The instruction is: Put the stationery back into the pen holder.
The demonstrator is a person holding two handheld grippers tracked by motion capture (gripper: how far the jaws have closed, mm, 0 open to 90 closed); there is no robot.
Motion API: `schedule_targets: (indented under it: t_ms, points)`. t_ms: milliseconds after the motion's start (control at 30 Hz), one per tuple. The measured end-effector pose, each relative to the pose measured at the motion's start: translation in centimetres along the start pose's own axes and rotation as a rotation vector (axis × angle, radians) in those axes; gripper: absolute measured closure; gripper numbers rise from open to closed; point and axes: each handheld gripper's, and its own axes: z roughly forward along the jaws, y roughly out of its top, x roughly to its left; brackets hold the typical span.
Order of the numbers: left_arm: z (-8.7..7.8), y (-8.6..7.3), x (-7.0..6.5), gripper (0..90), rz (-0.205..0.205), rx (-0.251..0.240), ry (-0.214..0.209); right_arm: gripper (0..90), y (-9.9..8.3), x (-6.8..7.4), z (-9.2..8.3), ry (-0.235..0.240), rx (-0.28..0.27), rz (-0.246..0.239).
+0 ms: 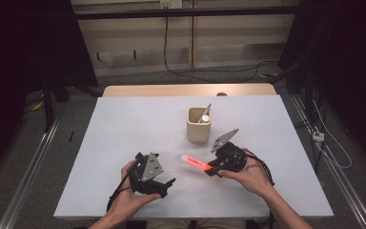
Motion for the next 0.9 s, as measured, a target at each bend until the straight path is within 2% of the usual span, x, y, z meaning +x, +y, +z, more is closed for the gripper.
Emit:
schedule_targets:
  t_ms: [67, 133, 200, 233, 333, 433, 500, 533, 600, 700, 733, 767, 833, 867, 900]
  points:
    - [0.3, 0.3, -0.1, 8.6, 0.028, 0.007, 0.005, 68.2, 0.3, 0.0, 0.0, 0.004, -0.005, -0.008]
    - [0.6, 0.5, -0.3, 9.5, 0.09, 0.018, 0.059, 68.2, 0.6, 0.1, 0.1, 0.01, -0.008, -0.015]
    - [1.0, 0.5, -0.3, 12.6, 0.105, 0.015, 0.088, 68.2, 0.8, 0.2, 0.2, 0.019, -0.008, -0.017]
    - [1.1, 0.6, -0.3, 12.0, 0.14, 0.027, 0.11, 68.2, 1.0, 0.3, 0.3, 0.021, -0.005, -0.02]
    - [1.3, 0.6, -0.6, 11.9, 0.188, 0.033, 0.135, 68.1, 1.3, 0.5, 0.5, 0.03, -0.003, -0.025]
    - [1.4, 0.9, -1.4, 12.3, 0.297, 0.039, 0.181, 68.1, 1.8, 0.6, 0.7, 0.036, 0.005, -0.031]
    - [1.6, 1.2, -1.9, 13.5, 0.347, 0.045, 0.188, 68.1, 2.3, 0.7, 0.9, 0.049, 0.02, -0.035]
    - [1.5, 1.3, -2.1, 13.2, 0.406, 0.056, 0.207, 68.1, 2.5, 0.8, 1.0, 0.051, 0.021, -0.034]
    - [1.9, 1.5, -2.5, 12.1, 0.455, 0.064, 0.202, 68.1, 2.9, 0.9, 1.2, 0.056, 0.027, -0.038]
    - [2.1, 1.4, -2.9, 13.7, 0.542, 0.058, 0.229, 68.1, 3.5, 1.1, 1.5, 0.065, 0.029, -0.046]
    - [2.1, 1.4, -2.9, 15.1, 0.578, 0.071, 0.243, 68.1, 3.6, 1.1, 1.6, 0.07, 0.029, -0.045]
    - [2.3, 1.3, -3.0, 16.8, 0.573, 0.057, 0.245, 68.1, 3.7, 1.1, 1.6, 0.072, 0.028, -0.044]
    - [2.5, 1.3, -3.1, 22.8, 0.597, 0.073, 0.277, 68.1, 3.8, 1.1, 1.7, 0.076, 0.027, -0.039]
    - [2.7, 1.3, -3.2, 24.2, 0.575, 0.068, 0.275, 68.1, 3.8, 1.0, 1.7, 0.081, 0.028, -0.041]
    - [2.9, 1.3, -3.3, 26.5, 0.579, 0.066, 0.282, 68.1, 3.9, 1.0, 1.8, 0.084, 0.028, -0.039]
